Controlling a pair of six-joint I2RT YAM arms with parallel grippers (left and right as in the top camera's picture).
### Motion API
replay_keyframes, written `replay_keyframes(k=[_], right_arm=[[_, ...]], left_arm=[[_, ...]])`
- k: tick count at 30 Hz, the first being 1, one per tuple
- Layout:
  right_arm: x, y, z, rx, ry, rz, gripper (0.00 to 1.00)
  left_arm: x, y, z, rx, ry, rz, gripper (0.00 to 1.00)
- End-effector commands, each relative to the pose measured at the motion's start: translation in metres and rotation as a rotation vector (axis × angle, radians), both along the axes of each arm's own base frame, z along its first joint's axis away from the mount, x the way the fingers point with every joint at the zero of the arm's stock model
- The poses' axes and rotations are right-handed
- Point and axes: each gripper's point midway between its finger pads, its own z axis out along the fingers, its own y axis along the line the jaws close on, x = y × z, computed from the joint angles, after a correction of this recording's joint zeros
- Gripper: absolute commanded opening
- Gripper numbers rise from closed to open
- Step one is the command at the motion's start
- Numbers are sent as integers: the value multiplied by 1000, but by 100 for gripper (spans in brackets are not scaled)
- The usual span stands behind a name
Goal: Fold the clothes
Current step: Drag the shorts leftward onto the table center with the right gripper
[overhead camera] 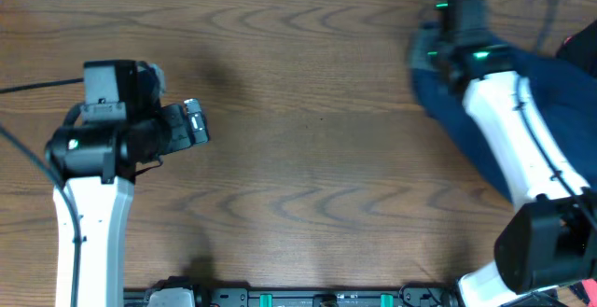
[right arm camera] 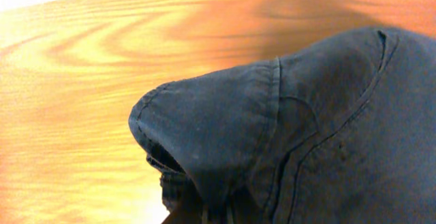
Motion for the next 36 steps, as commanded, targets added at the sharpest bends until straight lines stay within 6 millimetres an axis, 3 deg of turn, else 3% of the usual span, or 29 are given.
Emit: replay_keyframes(k=[1, 4, 6, 9, 10, 11, 13, 16, 21, 25, 29, 34, 36], right_arm=[[-10, 80, 22, 77, -64, 156, 3], [-24, 139, 27, 87, -109, 268, 7], [-30, 163, 27, 60, -136, 294, 13], [-36, 178, 24, 2, -163, 286, 43], [-37, 179, 23, -16, -170, 283, 60], [-37, 179, 24, -31, -175, 280, 72], [-36, 177, 23, -47, -177, 282, 82], [-31, 154, 16, -72, -138, 247, 88], [-34, 86, -16, -84, 54, 122, 90], [-60, 22, -46, -39, 293, -1, 83], [-86, -34, -64, -42, 465, -120, 81], [-121, -82, -96, -43, 669, -229, 81], [-134, -94, -112, -40, 731, -263, 86]], left_arm=[[-5, 12, 31, 29, -101, 50, 98], [-12, 18, 47, 35, -159, 72, 98], [-17, 19, 54, 37, -186, 79, 98], [-23, 18, 59, 39, -203, 80, 98], [-24, 18, 59, 38, -203, 80, 98], [-25, 18, 58, 38, -198, 80, 98], [-26, 18, 56, 37, -186, 80, 98], [-24, 17, 51, 28, -161, 75, 98], [-13, 16, 29, 10, -73, 80, 98], [1, 9, -5, -20, 58, 58, 98], [17, -3, -36, -95, 166, 22, 98], [29, -4, -75, -114, 289, 23, 98], [30, -5, -86, -124, 328, 23, 98]])
